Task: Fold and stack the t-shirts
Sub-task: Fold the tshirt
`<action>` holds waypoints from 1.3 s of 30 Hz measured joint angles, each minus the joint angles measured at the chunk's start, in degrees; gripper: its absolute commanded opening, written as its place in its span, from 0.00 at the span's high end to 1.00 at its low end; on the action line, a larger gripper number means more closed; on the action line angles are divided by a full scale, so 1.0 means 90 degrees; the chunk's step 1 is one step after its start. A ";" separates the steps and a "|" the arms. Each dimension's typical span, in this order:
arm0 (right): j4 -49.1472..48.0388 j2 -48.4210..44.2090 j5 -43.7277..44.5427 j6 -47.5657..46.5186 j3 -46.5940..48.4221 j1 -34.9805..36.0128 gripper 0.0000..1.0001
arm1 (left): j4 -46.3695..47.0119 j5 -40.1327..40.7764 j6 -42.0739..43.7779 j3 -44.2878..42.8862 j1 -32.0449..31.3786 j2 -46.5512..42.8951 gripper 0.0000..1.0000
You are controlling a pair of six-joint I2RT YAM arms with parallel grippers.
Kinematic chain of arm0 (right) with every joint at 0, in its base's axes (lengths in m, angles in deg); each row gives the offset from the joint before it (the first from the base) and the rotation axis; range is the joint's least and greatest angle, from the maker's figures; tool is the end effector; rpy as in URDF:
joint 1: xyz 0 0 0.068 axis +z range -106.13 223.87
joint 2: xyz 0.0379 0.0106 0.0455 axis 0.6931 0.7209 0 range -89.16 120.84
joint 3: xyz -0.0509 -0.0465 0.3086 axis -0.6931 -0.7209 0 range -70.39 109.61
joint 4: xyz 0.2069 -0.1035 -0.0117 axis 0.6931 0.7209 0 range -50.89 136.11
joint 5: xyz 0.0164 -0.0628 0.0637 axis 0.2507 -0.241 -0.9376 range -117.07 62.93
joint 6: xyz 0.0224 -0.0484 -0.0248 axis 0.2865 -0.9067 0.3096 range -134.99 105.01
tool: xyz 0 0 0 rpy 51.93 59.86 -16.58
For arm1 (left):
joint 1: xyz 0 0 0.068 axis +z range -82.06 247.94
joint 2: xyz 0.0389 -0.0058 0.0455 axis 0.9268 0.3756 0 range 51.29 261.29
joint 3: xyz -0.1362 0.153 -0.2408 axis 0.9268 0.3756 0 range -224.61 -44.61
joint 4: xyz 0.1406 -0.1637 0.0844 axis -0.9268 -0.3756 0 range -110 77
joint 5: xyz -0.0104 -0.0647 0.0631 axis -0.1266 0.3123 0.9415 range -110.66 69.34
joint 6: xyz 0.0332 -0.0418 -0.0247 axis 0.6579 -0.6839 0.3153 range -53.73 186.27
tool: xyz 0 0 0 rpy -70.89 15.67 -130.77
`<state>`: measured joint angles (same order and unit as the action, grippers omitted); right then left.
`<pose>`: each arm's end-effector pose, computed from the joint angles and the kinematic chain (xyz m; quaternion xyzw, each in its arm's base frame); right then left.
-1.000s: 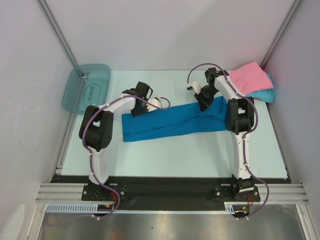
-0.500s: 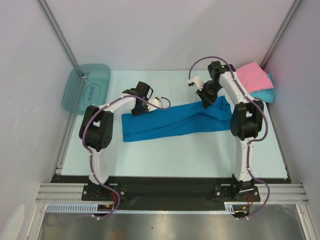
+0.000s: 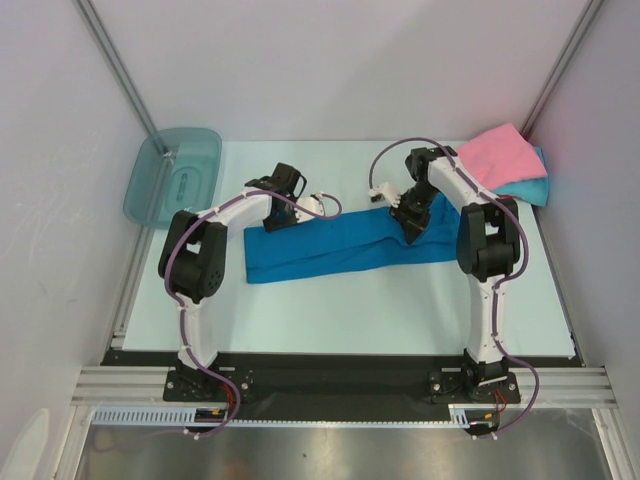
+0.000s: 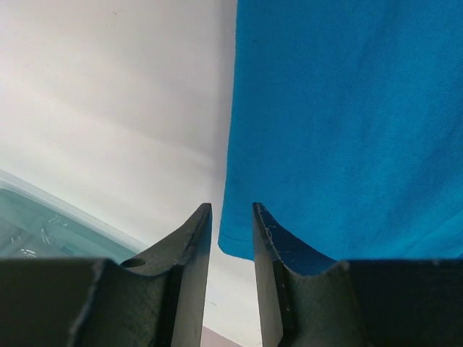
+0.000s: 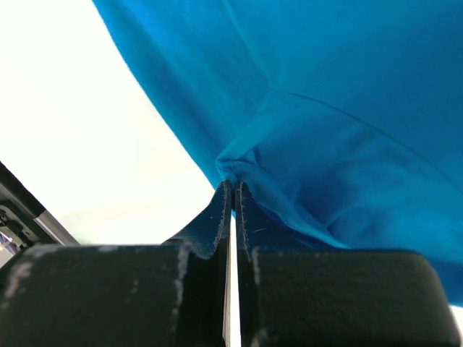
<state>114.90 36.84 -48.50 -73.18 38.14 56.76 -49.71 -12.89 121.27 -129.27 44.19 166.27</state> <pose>0.4021 0.1080 0.2429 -0.5666 0.8023 0.1823 0.0459 0.3774 -0.1598 0.2305 0.6098 0.7643 0.1176 0.1735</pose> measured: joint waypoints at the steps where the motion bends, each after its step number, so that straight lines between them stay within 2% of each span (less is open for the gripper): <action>1: 0.0000 0.0000 -0.0002 -0.0022 -0.0029 0.0027 1.00 | 0.0005 0.0000 0.0007 0.0000 0.0000 0.0000 0.66; 14: 0.0000 0.0000 0.0005 -0.0092 -0.0389 0.0330 1.00 | 0.0024 -0.0049 0.0063 -0.0005 0.0000 0.0000 0.64; 16: -0.0005 0.0000 0.0017 -0.0092 -0.0447 0.0352 0.97 | 0.0029 -0.0049 0.0063 -0.0005 -0.0002 0.0000 0.64; 17: -0.0005 0.0000 0.0022 -0.0092 -0.0478 0.0367 0.93 | 0.0029 -0.0049 0.0063 -0.0005 -0.0002 0.0000 0.64; 18: 0.0000 0.0000 0.0024 -0.0087 -0.0503 0.0384 0.76 | 0.0032 -0.0051 0.0063 -0.0005 -0.0002 0.0000 0.63; 20: 0.0002 0.0000 0.0046 -0.0078 -0.0551 0.0423 0.64 | 0.0049 -0.0051 0.0063 -0.0005 -0.0002 0.0000 0.63; 22: 0.0022 -0.0010 0.0068 -0.0097 -0.0602 0.0469 0.46 | 0.0073 -0.0051 0.0066 -0.0005 -0.0002 0.0000 0.62; 24: 0.0049 -0.0019 0.0075 -0.0097 -0.0619 0.0495 0.41 | 0.0104 -0.0053 0.0068 -0.0005 -0.0002 0.0000 0.62; 29: 0.0053 -0.0228 0.0112 -0.0058 -0.0614 0.0512 0.42 | 0.0177 -0.0063 0.0070 -0.0005 -0.0002 0.0000 0.62; 37: -0.0240 -0.0328 0.0206 0.0500 -0.0124 -0.0104 0.56 | 0.0194 -0.0075 0.0070 -0.0005 -0.0002 0.0000 0.62; 39: -0.0367 -0.0328 0.0270 0.0602 -0.0080 -0.0325 0.73 | 0.0194 -0.0075 0.0068 -0.0005 -0.0002 0.0000 0.62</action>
<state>111.60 33.88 -46.07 -67.76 37.42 53.83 -47.96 -13.57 121.88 -129.31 44.17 166.27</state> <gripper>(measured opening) 0.431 0.380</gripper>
